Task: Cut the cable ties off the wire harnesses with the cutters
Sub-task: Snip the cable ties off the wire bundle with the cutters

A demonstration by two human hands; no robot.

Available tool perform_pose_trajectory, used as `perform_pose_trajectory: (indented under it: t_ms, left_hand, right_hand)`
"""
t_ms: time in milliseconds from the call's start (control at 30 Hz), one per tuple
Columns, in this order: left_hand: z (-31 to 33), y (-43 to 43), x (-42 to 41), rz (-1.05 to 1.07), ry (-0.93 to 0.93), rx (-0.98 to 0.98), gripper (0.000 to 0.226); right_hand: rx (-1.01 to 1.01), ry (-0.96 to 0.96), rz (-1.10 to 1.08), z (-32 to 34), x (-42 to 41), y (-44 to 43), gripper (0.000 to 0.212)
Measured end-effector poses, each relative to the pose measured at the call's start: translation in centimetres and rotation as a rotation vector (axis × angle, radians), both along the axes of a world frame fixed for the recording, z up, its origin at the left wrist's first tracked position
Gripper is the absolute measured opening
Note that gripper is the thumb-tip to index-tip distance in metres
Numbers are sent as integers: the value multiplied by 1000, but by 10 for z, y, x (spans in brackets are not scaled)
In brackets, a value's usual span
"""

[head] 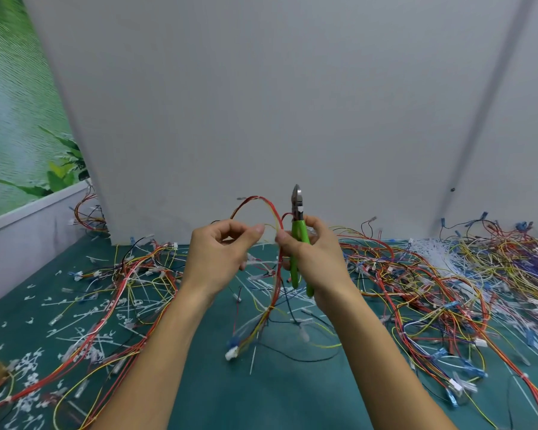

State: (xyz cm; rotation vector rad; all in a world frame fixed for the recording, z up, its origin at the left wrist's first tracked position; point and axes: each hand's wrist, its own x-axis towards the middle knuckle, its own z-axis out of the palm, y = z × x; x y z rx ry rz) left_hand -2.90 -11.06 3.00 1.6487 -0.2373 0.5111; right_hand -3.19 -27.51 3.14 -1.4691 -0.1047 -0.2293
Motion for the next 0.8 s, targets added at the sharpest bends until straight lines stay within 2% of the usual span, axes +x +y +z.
perform_pose_trajectory:
  t_ms: [233, 500, 700, 800]
  left_hand:
    - [0, -5, -5, -108, 73, 109, 15]
    - [-5, -1, -1, -156, 61, 274, 16]
    - [-5, -2, 0, -106, 30, 241, 15]
    - [-5, -3, 3, -40, 19, 200, 17]
  right_hand:
    - [101, 33, -7, 2, 6, -11, 24]
    - [57, 38, 61, 1, 4, -11, 34]
    - [15, -35, -54, 1, 3, -9, 16]
    - [-7, -102, -147, 3, 3, -10, 19]
